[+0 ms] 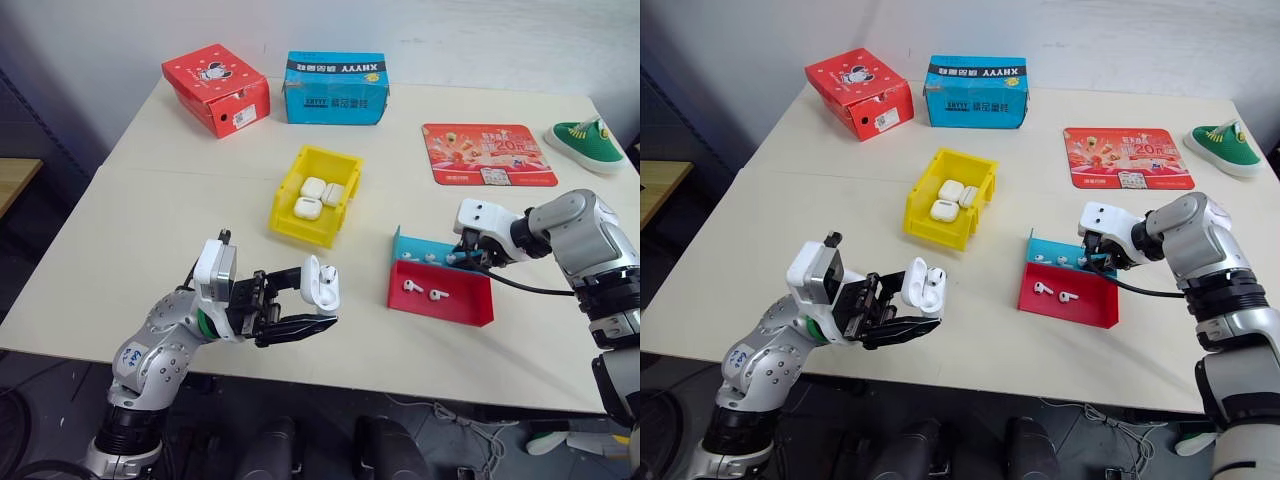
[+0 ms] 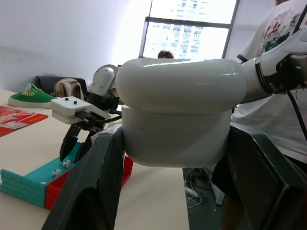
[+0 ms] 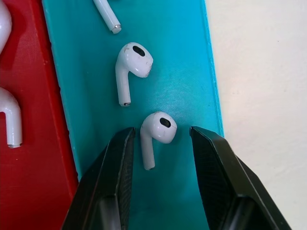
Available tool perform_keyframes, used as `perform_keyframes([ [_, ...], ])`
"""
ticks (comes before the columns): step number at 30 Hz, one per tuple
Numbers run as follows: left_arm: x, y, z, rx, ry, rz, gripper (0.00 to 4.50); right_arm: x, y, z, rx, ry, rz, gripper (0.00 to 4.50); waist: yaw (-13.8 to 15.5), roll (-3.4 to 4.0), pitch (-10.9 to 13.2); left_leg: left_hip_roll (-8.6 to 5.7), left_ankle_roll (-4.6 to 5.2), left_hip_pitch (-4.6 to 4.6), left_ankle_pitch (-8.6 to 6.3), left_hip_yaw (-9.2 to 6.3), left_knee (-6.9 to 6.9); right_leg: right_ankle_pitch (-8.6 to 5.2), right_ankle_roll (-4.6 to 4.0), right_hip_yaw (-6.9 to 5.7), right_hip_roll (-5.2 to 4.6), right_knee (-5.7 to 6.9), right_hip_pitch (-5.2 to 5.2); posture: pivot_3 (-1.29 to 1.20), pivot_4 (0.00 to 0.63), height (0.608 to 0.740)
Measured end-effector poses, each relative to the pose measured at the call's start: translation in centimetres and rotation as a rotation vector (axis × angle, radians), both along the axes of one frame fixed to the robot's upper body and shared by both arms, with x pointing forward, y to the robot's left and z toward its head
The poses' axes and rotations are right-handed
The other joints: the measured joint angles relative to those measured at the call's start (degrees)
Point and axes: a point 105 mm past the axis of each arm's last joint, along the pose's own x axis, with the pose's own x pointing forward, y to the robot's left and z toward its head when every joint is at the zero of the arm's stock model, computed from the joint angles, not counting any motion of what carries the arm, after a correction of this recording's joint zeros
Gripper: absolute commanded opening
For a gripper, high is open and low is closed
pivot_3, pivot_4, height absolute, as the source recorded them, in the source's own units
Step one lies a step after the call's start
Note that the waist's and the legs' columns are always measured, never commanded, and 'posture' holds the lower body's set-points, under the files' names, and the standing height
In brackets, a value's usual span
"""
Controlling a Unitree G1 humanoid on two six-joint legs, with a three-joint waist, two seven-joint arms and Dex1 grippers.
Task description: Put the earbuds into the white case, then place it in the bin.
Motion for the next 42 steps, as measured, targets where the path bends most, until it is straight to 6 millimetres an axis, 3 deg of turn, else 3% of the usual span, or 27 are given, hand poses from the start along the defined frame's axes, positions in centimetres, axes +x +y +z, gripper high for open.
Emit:
perform_keyframes([
  [2, 0.0, 0.0, 0.0, 0.001, 0.0, 0.001, 2.77, 0.0, 0.0, 0.0, 0.0, 0.001, 0.001, 0.63, 0.0, 0.0, 0.0, 0.0, 0.0, 0.0, 0.0, 0.0, 0.0, 0.0, 0.0, 0.0, -0.01, 0.0, 0.0, 0.0, 0.15, 0.74],
  [21, 0.0, 0.0, 0.1, 0.006, -0.007, -0.003, 2.77, -0.6, 0.1, 0.1, 0.054, -0.005, 0.0, 0.5, 0.07, 0.0, 0.0, -0.01, 0.0, -0.02, 0.0, 0.0, -0.01, 0.0, 0.0, 0.01, -0.02, 0.0, -0.02, 0.0, 0.15, 0.74],
  [23, 0.1, -0.1, 0.3, 0.006, -0.017, -0.008, 2.77, -0.8, 0.0, 1.6, 0.128, -0.045, 0.006, 0.5, 0.09, 0.02, 0.01, -0.01, 0.01, -0.04, 0.0, 0.0, -0.01, 0.0, 0.0, 0.01, -0.02, 0.01, -0.04, 0.0, 0.15, 0.74],
  [26, 0.4, -0.2, 0.8, -0.001, -0.047, -0.008, 2.77, -1.7, 0.3, 6.6, 0.353, -0.167, 0.045, 0.5, 0.18, 0.01, 0.01, 0.01, 0.01, -0.03, 0.0, -0.01, -0.04, 0.0, 0.0, -0.03, -0.01, -0.02, -0.03, 0.0, 0.15, 0.74],
  [29, 1.2, -0.6, 1.1, -0.004, -0.086, 0.017, 2.77, -4.4, 2.9, 10.7, 0.677, -0.189, 0.151, 0.5, 0.27, -0.01, 0.02, 0.04, 0.0, -0.02, 0.0, -0.1, -0.05, 0.0, 0.0, -0.07, -0.01, 0.0, 0.03, 0.0, 0.15, 0.74],
  [32, 2.1, -1.0, 1.5, -0.02, -0.092, 0.029, 2.77, -7.2, 6.4, 12.8, 1.032, -0.116, 0.253, 0.5, 0.05, -0.06, 0.01, 0.07, 0.0, -0.01, -0.01, -0.12, -0.05, 0.0, 0.0, -0.03, -0.02, 0.03, 0.04, 0.0, 0.15, 0.74],
  [38, 3.1, -1.8, 2.0, -0.032, -0.101, 0.042, 2.77, -11.4, 12.4, 11.5, 1.327, 0.11, 0.347, 0.5, 0.14, -0.05, 0.01, 0.05, -0.01, -0.06, -0.02, -0.14, -0.12, 0.0, 0.0, -0.01, -0.05, 0.15, -0.08, 0.0, 0.15, 0.74],
  [42, 3.3, -2.4, 1.9, -0.035, -0.097, 0.036, 2.77, -12.8, 14.1, 12.1, 1.373, 0.116, 0.38, 0.5, 0.2, -0.06, 0.01, -0.01, 0.07, -0.09, -0.06, -0.14, -0.12, 0.0, 0.0, 0.0, -0.08, 0.2, -0.08, 0.0, 0.15, 0.74],
])
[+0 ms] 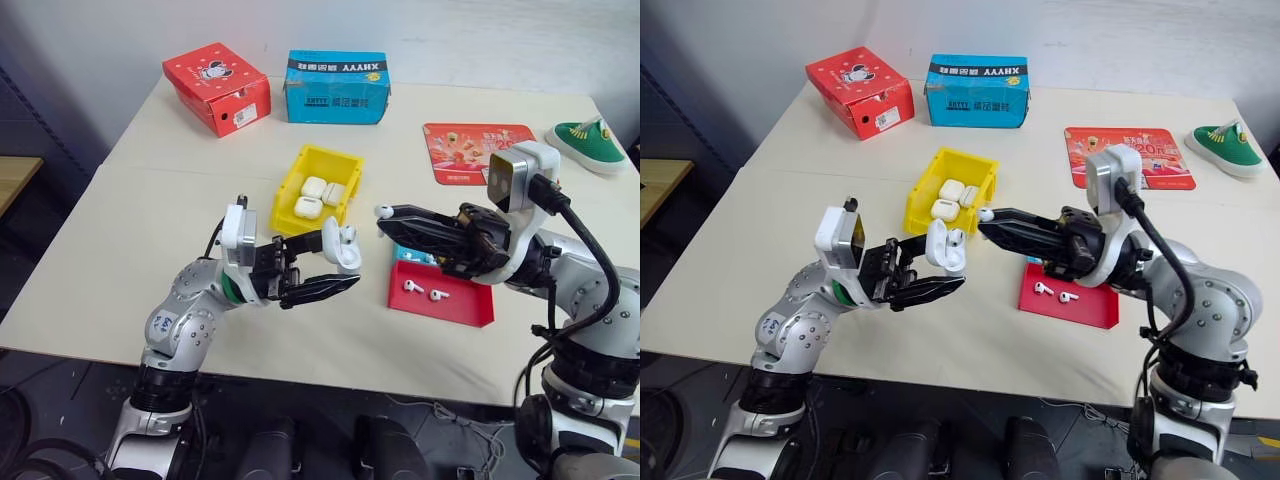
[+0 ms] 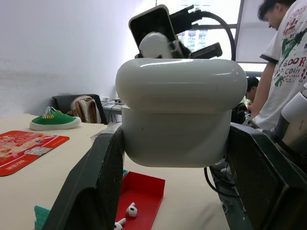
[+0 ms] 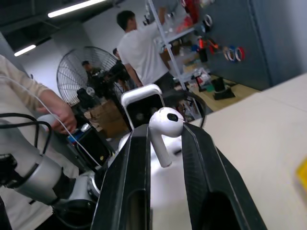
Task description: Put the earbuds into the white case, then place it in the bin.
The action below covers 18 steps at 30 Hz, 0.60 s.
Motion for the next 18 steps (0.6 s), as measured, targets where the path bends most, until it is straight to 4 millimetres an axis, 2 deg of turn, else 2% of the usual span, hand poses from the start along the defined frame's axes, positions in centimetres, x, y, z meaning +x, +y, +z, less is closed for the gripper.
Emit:
perform_keyframes([
  [8, 0.0, -0.2, -0.2, 0.004, -0.009, 0.003, 2.77, -0.5, 0.8, 0.0, 0.02, 0.025, -0.001, 0.5, -0.13, 0.0, 0.0, 0.0, 0.04, -0.01, -0.02, 0.01, -0.02, 0.0, 0.0, 0.0, 0.01, -0.04, 0.0, 0.0, 0.15, 0.74],
  [18, 0.2, -0.5, -0.2, -0.009, -0.013, 0.019, 2.77, -0.7, 1.3, -1.8, -0.051, 0.042, -0.002, 0.5, -0.09, 0.0, 0.0, 0.0, 0.08, -0.02, -0.03, 0.01, -0.02, 0.0, 0.0, -0.01, 0.0, -0.11, 0.01, 0.0, 0.15, 0.74],
])
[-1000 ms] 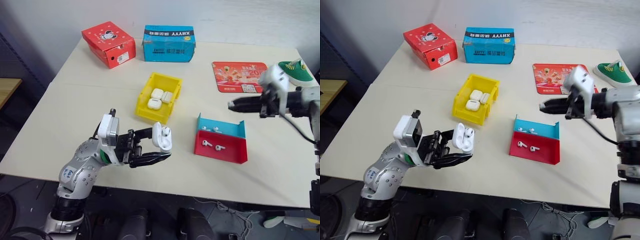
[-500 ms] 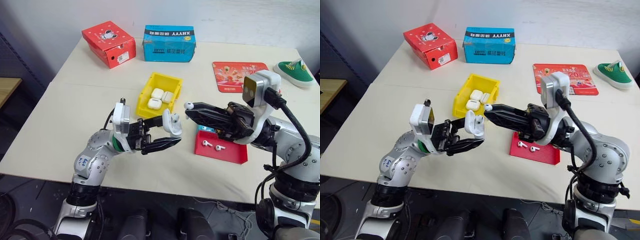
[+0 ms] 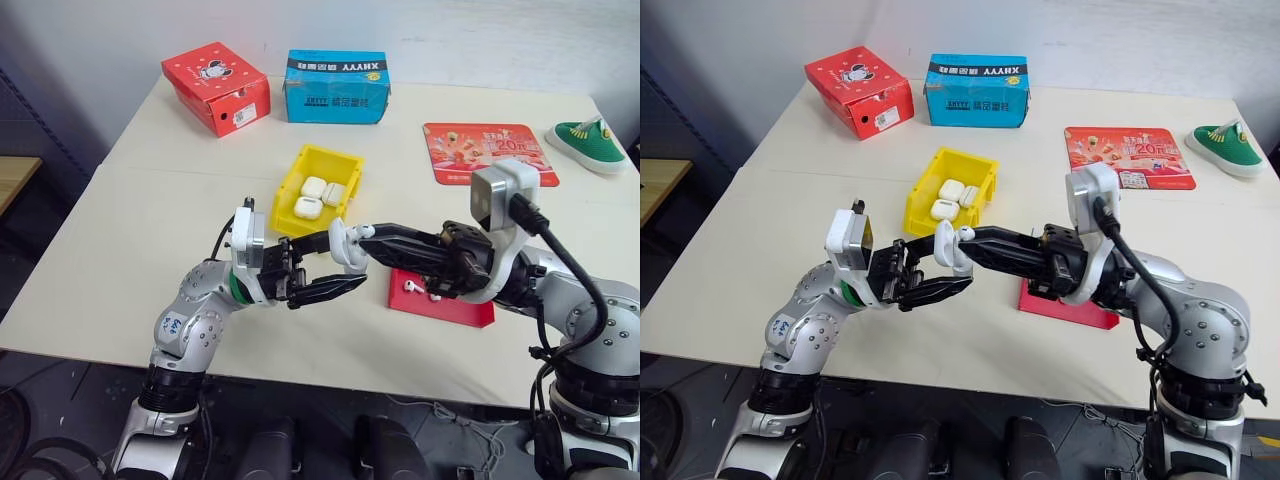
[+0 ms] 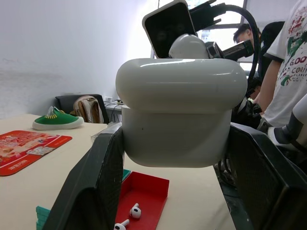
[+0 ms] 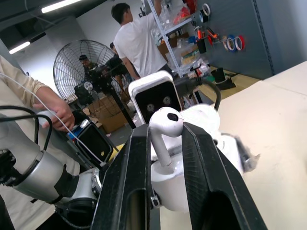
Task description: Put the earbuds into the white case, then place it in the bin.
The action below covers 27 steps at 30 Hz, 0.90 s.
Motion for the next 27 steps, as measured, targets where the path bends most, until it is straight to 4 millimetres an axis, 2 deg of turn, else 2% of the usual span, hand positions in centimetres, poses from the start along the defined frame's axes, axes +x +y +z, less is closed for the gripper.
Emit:
perform_keyframes([
  [9, 0.3, 0.1, -0.6, 0.015, 0.018, 0.022, 2.77, 0.3, 0.5, -0.8, -0.023, -0.043, -0.04, 0.5, 0.02, 0.0, 0.0, 0.0, 0.0, 0.0, 0.0, 0.0, 0.0, 0.0, 0.0, 0.0, 0.0, -0.14, 0.0, 0.0, 0.15, 0.74],
  [17, 0.4, -0.2, -1.5, 0.039, 0.052, 0.024, 2.77, 0.1, 0.1, -2.1, -0.124, -0.193, -0.072, 0.5, 0.39, -0.02, 0.01, 0.0, 0.02, -0.01, -0.02, 0.0, 0.0, 0.0, 0.0, -0.02, 0.0, -0.2, 0.01, 0.0, 0.15, 0.74],
  [24, 0.6, 0.2, -1.3, 0.029, 0.049, 0.041, 2.77, -0.6, -1.2, -2.5, -0.17, -0.183, -0.047, 2.84, 0.94, -0.03, 0.02, 0.0, 0.02, -0.01, -0.02, 0.0, 0.01, 0.0, 0.0, -0.01, -0.01, -0.27, 0.01, 0.0, 0.15, 0.74],
  [27, 0.4, 0.1, -0.6, 0.002, 0.022, 0.025, 2.77, -0.4, -1.2, -3.0, -0.193, -0.177, -0.067, 3.89, 1.13, -0.06, 0.02, 0.02, 0.0, -0.01, -0.03, -0.01, 0.0, 0.0, 0.0, 0.0, -0.01, -0.32, 0.01, 0.0, 0.15, 0.74],
])
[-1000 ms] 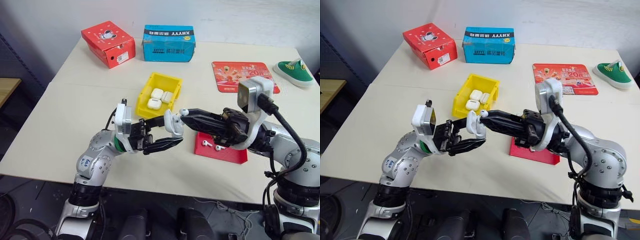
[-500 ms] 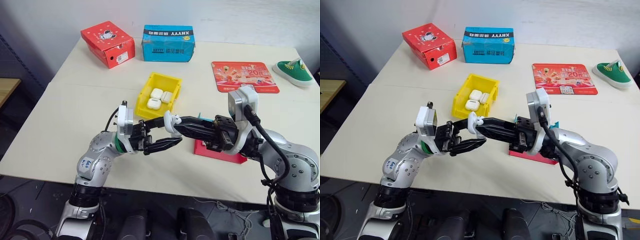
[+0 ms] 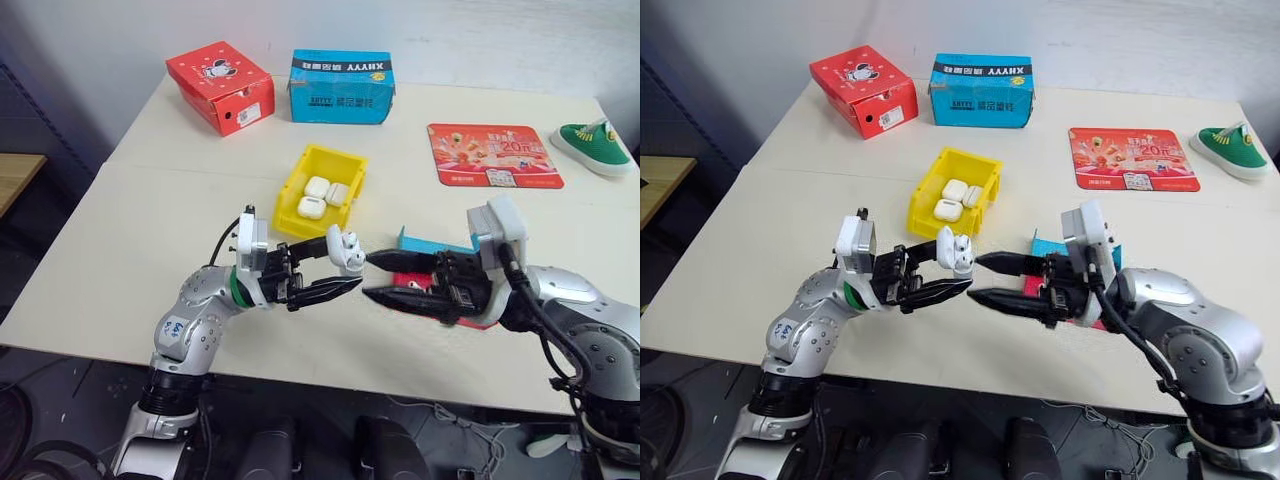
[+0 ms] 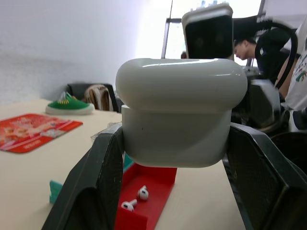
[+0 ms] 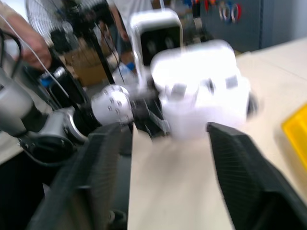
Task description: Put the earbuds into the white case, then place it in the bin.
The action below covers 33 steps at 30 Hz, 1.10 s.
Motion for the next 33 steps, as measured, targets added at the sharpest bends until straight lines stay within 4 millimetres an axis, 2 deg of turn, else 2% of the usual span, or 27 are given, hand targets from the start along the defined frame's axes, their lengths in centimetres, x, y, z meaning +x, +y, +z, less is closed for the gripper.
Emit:
perform_keyframes([
  [2, -0.1, 0.0, 0.1, -0.001, -0.007, -0.006, 2.77, 0.0, -0.4, 0.1, 0.001, 0.007, -0.014, 4.48, 0.16, 0.0, 0.0, 0.0, -0.01, 0.0, 0.0, 0.0, 0.0, 0.0, 0.0, -0.01, 0.0, 0.0, 0.0, 0.0, 0.15, 0.74],
  [8, -0.1, 0.5, -0.1, 0.029, -0.014, 0.001, 2.77, -1.1, -3.8, 0.3, -0.061, 0.081, -0.058, 4.48, 0.39, -0.04, 0.02, -0.01, 0.14, -0.07, -0.09, -0.04, 0.0, 0.0, 0.0, -0.04, -0.03, -0.2, 0.07, 0.0, 0.15, 0.74],
  [11, 0.3, 1.0, -0.8, 0.124, -0.04, 0.044, 2.77, -0.7, -5.4, 1.0, -0.075, 0.058, -0.122, 3.86, 0.28, -0.06, 0.04, -0.01, 0.12, -0.06, -0.09, -0.03, 0.0, 0.0, 0.0, -0.06, -0.02, -0.21, 0.06, 0.0, 0.15, 0.74],
  [14, 0.9, 0.9, -2.4, 0.289, -0.06, 0.098, 2.77, -0.1, -6.2, 1.6, -0.113, -0.039, -0.182, 2.81, 0.3, -0.06, 0.04, 0.0, 0.09, -0.06, -0.08, -0.01, -0.02, 0.0, 0.0, -0.06, 0.0, -0.19, 0.06, 0.0, 0.15, 0.74],
  [17, 1.7, 0.6, -3.8, 0.413, -0.009, 0.146, 2.77, -0.4, -5.2, 1.6, -0.157, -0.117, -0.135, 1.7, 0.33, -0.06, 0.04, 0.0, 0.09, -0.06, -0.08, -0.02, -0.03, 0.0, 0.0, -0.04, 0.0, -0.17, 0.04, 0.0, 0.15, 0.74],
  [22, 2.3, -0.6, -4.0, 0.543, -0.007, 0.158, 2.77, -0.8, -1.2, 2.2, -0.188, -0.259, -0.014, 0.05, 0.23, -0.08, 0.05, 0.0, 0.02, -0.07, -0.07, -0.03, -0.03, 0.0, 0.0, -0.04, 0.0, -0.12, -0.01, 0.0, 0.15, 0.74],
  [27, 2.2, -1.4, -4.0, 0.605, -0.021, 0.153, 2.77, 0.6, 1.6, 0.8, -0.282, -0.317, -0.017, 0.05, 0.25, -0.08, 0.05, -0.01, 0.01, -0.11, -0.07, -0.04, -0.02, 0.0, 0.0, -0.06, 0.0, -0.09, -0.05, 0.0, 0.15, 0.74],
  [33, 2.2, -1.7, -3.9, 0.617, -0.012, 0.157, 2.77, 2.5, 2.3, -0.3, -0.382, -0.372, -0.07, 0.05, 0.31, -0.08, 0.05, -0.04, 0.05, -0.21, -0.04, -0.06, 0.05, 0.0, 0.01, -0.14, 0.02, 0.05, -0.04, 0.0, 0.15, 0.74],
])
